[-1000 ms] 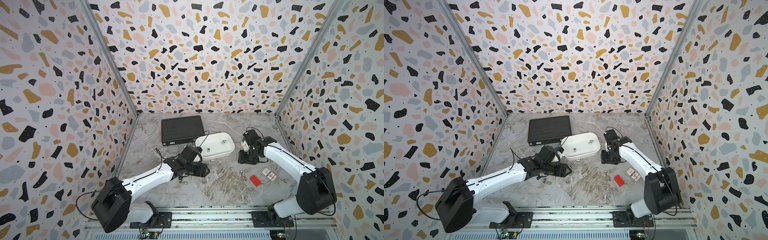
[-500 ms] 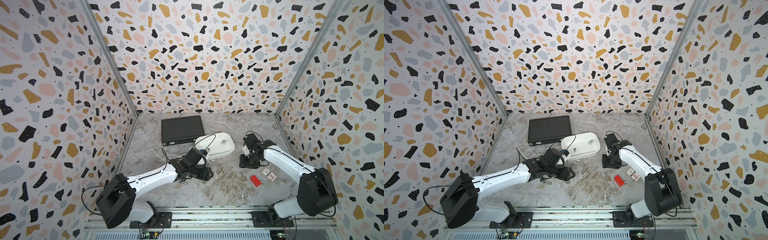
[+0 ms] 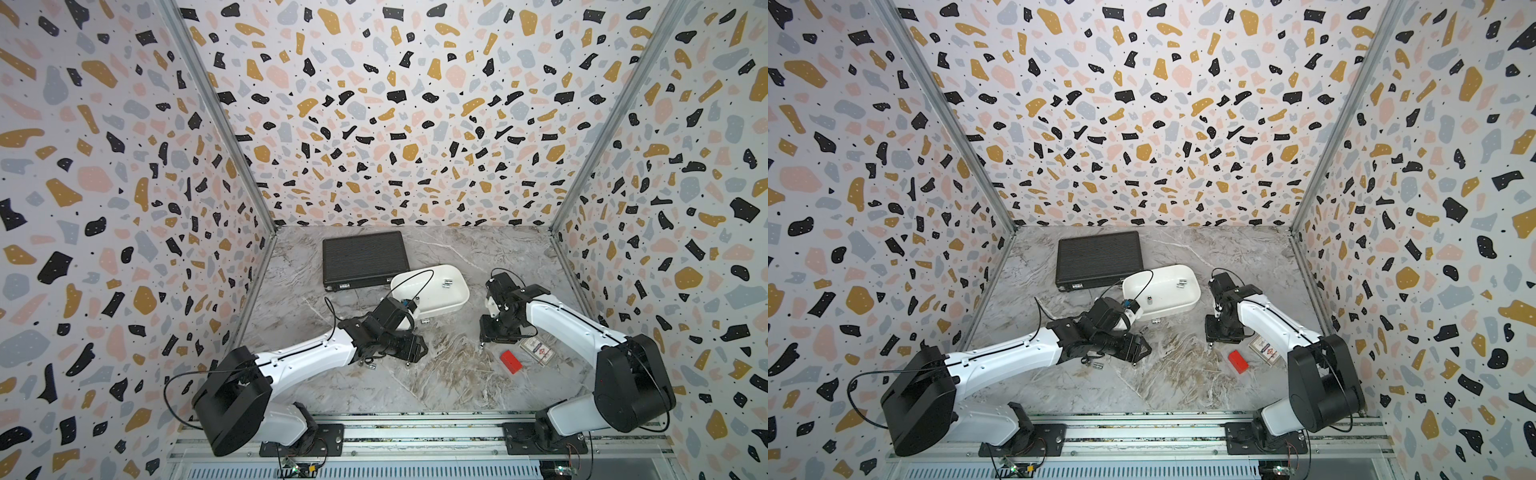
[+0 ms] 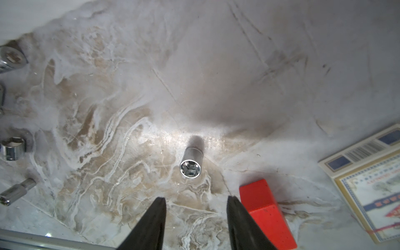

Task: Put the socket on the desktop into the storage box
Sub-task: Pick up the socket head at the center of the board.

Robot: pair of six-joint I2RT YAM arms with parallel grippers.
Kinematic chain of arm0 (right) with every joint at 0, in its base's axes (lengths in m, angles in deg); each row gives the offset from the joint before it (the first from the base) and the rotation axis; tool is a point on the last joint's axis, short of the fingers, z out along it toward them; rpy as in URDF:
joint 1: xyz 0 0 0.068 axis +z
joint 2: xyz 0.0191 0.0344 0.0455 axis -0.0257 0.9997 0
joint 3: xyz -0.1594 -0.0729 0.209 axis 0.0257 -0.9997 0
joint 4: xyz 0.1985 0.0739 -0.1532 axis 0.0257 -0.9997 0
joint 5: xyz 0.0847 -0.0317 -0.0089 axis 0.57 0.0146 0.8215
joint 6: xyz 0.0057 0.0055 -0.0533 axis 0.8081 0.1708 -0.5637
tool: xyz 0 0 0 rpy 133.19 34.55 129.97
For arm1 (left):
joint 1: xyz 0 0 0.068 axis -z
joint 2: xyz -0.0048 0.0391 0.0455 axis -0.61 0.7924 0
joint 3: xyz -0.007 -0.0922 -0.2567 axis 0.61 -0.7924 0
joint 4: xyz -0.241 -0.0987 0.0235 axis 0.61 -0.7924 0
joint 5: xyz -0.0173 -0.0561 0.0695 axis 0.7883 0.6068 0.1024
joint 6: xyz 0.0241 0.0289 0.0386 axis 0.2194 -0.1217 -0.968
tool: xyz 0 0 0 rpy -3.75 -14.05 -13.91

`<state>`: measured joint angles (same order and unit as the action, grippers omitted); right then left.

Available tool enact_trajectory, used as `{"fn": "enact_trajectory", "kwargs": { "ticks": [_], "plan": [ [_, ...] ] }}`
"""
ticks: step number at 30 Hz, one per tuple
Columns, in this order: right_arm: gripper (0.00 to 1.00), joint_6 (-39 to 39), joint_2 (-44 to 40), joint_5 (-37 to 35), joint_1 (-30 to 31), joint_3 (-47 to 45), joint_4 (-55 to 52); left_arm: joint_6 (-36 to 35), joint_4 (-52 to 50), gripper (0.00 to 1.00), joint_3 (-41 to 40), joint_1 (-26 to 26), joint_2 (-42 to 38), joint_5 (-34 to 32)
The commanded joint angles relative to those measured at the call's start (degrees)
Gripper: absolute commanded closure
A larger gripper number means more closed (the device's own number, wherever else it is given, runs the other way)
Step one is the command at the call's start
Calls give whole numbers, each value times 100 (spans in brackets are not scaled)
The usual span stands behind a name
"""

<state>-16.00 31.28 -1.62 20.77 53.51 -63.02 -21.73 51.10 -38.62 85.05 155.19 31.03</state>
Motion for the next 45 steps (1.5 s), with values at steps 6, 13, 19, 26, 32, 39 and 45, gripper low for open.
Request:
{"fn": "enact_trajectory", "kwargs": {
  "ticks": [6, 13, 19, 26, 32, 39, 45],
  "plan": [
    [50, 116, 220, -25, 35, -140, 163, 10, 256, 33, 16, 49, 4, -73],
    [52, 151, 456, 18, 60, -139, 300, 35, 267, 33, -33, 49, -5, -79],
    [54, 168, 604, 11, 96, -112, 359, 61, 266, 33, -63, 47, -16, -93],
    [58, 193, 742, 37, 140, -100, 387, 83, 266, 33, -99, 61, -38, -110],
    [61, 203, 803, 55, 184, -108, 415, 101, 271, 33, -122, 57, -45, -128],
    [74, 203, 848, 86, 217, -117, 438, 105, 271, 34, -135, 59, -53, -146],
    [82, 203, 730, 99, 219, -78, 391, 135, 273, 34, -144, 59, -78, -223]
  ]
}}
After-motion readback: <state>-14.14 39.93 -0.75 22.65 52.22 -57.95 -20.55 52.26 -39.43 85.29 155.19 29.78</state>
